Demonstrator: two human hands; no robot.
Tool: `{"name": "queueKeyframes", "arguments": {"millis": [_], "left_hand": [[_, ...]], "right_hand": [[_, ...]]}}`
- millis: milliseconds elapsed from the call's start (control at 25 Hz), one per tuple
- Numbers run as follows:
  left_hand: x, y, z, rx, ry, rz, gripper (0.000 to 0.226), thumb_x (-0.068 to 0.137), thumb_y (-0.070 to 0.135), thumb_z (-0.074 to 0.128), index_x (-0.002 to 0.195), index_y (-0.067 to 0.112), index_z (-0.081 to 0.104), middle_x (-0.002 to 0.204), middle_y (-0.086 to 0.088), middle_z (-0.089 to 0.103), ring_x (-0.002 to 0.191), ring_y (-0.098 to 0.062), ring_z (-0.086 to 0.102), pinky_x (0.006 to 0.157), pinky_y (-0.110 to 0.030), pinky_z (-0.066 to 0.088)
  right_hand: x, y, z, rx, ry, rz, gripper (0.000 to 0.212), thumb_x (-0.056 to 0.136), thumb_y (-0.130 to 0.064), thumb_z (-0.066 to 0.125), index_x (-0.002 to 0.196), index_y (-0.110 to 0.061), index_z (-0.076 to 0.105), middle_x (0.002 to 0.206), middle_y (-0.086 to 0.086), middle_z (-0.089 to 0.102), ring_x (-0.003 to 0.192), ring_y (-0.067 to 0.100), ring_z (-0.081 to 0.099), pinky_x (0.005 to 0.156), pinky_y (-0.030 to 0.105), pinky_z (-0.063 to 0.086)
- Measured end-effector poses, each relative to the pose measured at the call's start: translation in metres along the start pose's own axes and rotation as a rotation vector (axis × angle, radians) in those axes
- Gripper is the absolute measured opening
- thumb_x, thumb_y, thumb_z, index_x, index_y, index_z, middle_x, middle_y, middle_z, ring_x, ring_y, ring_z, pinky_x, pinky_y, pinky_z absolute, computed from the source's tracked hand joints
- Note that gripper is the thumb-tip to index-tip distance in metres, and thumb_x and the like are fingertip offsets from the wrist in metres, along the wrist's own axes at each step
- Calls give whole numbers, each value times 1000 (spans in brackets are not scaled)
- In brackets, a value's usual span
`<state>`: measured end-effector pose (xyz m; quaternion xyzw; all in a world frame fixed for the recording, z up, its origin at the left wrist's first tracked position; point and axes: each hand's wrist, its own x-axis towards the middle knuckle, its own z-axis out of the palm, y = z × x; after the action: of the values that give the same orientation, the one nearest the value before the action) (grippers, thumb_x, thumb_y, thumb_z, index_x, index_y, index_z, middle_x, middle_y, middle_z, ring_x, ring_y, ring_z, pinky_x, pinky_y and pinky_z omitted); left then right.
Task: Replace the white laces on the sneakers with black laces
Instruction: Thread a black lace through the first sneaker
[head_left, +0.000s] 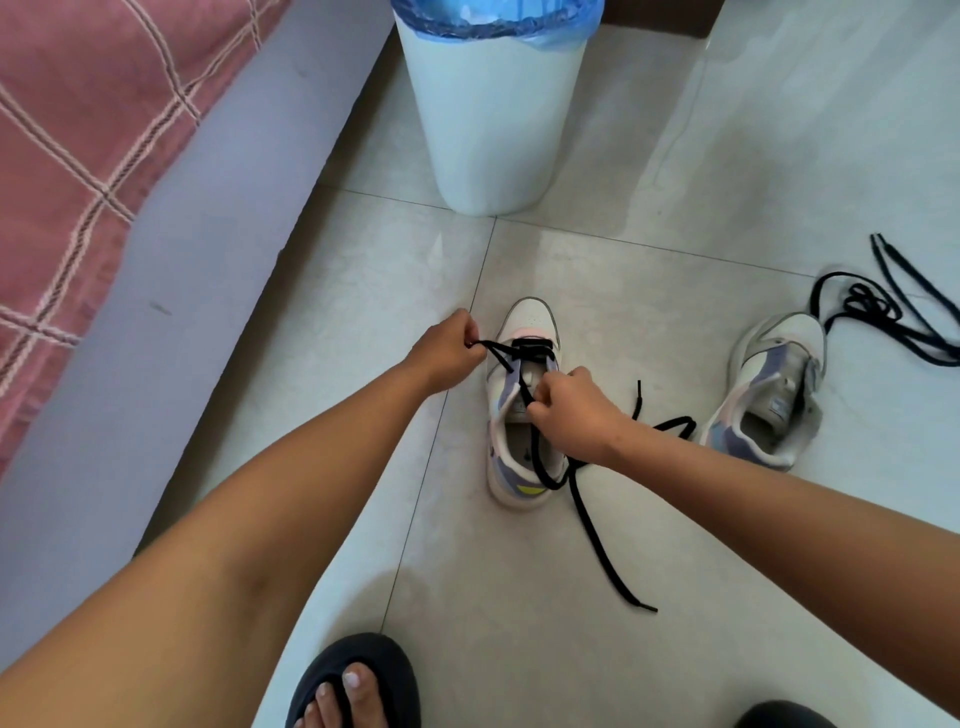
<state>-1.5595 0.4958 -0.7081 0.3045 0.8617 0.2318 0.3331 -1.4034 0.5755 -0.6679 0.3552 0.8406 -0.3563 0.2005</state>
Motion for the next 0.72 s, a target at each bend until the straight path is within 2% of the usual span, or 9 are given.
{"name": "queueKeyframes", "arguments": {"millis": [80,120,160,280,400,480,600,680,720], "left_hand": [[-5,-2,-6,-156,-88,-41,6,94,16,51,97,12,48,80,-4,63,71,-14,57,62,-26,41],[-7,-4,-10,-209,-140,-61,8,95,17,52,99,10,51,77,-4,63,69,-13,58,64,-27,45],[-8,-5,-16,-252,-179,-77,11,95,18,53,101,8,55,76,-4,61,68,-12,59,68,-29,48],[-12,-7,-33,-399,-226,-124,20,96,21,52,104,5,62,81,-3,55,72,-11,58,77,-30,54],[-14,-2,-39,-595,-215,-173,17,97,17,50,102,9,64,88,-2,58,80,-12,60,84,-35,52],[-13,2,-38,-682,-144,-212,14,96,9,50,94,14,63,88,-2,60,82,-13,61,89,-40,51],[-12,8,-38,-808,-10,-246,11,92,5,56,91,15,61,86,-3,60,83,-16,61,91,-42,52],[-12,12,-39,-951,26,-238,11,91,3,56,90,13,61,83,-4,59,79,-18,60,89,-41,52],[-12,15,-39,-1021,31,-233,11,91,3,56,91,13,60,82,-3,58,76,-17,60,87,-41,53]], "right_hand": [[-1,3,-5,194,1,18,27,95,-21,47,69,-13,46,98,12,45,66,21,46,56,18,43],[-3,4,-9,267,5,27,32,96,-21,47,66,-11,45,87,9,45,58,17,40,45,14,36],[-5,5,-13,308,21,29,32,98,-22,47,68,-10,46,77,6,44,54,14,37,41,13,32],[-7,9,-23,382,29,36,30,100,-21,44,73,-9,46,67,5,45,54,13,39,51,21,36],[-7,14,-25,506,-30,76,29,100,-22,43,73,-11,45,68,5,48,52,15,40,50,25,40],[-11,16,-25,354,-19,25,18,98,-29,46,89,-13,46,73,5,50,56,18,42,52,26,37],[-20,18,-20,-173,30,-157,19,97,-22,47,113,-13,41,89,8,56,75,28,54,62,34,39],[-20,19,-13,-493,136,-234,23,96,-12,42,119,-9,38,101,9,57,81,34,57,52,32,33],[-20,19,-11,-613,176,-264,25,96,-9,42,121,-8,38,99,8,56,78,34,57,46,31,26]]}}
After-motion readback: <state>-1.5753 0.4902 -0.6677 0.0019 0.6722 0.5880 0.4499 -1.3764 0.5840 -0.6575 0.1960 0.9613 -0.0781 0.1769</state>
